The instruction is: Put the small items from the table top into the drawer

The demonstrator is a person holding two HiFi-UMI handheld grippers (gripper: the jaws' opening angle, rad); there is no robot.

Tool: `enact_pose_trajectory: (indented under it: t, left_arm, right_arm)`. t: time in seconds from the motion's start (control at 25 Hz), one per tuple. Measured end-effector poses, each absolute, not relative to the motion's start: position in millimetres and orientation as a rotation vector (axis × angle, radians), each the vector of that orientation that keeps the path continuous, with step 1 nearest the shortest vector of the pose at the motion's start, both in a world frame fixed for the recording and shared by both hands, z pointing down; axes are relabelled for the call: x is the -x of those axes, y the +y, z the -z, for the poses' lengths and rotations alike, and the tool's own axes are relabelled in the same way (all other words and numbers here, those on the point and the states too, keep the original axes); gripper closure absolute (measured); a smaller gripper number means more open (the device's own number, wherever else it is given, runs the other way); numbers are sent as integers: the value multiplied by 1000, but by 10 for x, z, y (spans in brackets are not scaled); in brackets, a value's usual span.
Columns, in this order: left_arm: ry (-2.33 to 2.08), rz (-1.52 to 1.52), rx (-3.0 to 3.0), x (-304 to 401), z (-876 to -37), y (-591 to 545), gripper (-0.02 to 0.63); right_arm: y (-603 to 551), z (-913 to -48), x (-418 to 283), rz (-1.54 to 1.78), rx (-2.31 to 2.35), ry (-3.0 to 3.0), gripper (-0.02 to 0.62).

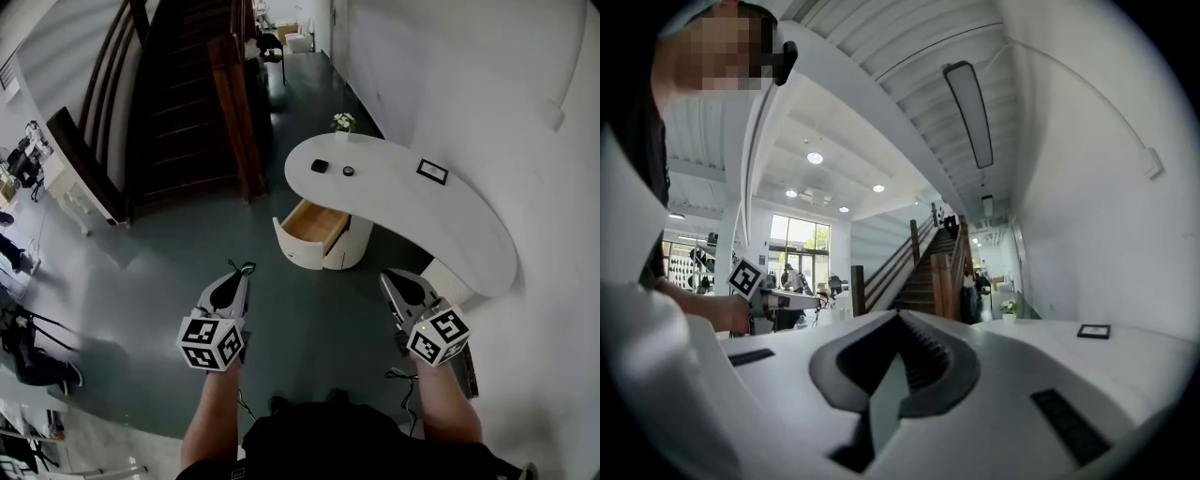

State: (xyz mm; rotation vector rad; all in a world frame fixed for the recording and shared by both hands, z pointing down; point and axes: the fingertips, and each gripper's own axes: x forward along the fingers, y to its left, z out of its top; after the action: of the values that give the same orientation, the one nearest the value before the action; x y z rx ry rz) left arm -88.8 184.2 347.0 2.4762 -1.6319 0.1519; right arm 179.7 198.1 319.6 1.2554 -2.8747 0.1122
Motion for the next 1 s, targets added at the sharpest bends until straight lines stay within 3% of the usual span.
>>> enact_pose_trajectory:
  t: [0.4,1.0]
  left_arm:
    - [-1552,-168,-2523,180,-3506,1824,581]
    - [-1485,-123,-2517,224,-3724,1158,581]
  right_arm:
    - [2094,-3263,-2387,-184,-1280,-2876,583]
    - [1465,-3473,-2143,-246,-1207,-2827,583]
